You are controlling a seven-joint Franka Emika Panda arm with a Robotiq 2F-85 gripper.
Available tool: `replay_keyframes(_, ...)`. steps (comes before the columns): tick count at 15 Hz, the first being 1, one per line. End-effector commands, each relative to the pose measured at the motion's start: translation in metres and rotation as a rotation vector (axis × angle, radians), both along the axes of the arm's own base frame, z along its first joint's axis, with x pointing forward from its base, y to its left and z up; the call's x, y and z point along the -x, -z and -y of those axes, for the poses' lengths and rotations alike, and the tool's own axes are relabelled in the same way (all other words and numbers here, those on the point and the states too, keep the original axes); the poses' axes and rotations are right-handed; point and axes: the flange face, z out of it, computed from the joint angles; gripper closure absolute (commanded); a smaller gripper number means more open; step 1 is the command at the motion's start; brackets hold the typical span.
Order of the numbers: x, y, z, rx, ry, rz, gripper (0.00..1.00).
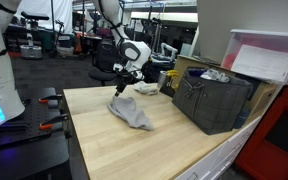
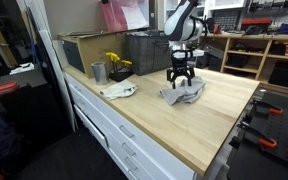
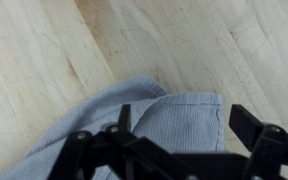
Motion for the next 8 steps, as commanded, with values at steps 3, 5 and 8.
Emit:
replay_keyframes(3,-0.017,0.029,-0.005,-0.011,0.034,-0.028,0.26)
replay_keyframes(5,-0.019,0.038,-0.006,-0.009,0.030,-0.034,0.31)
replay_keyframes(8,-0.023,0.047,-0.006,-0.008,0.027,-0.039,0.54)
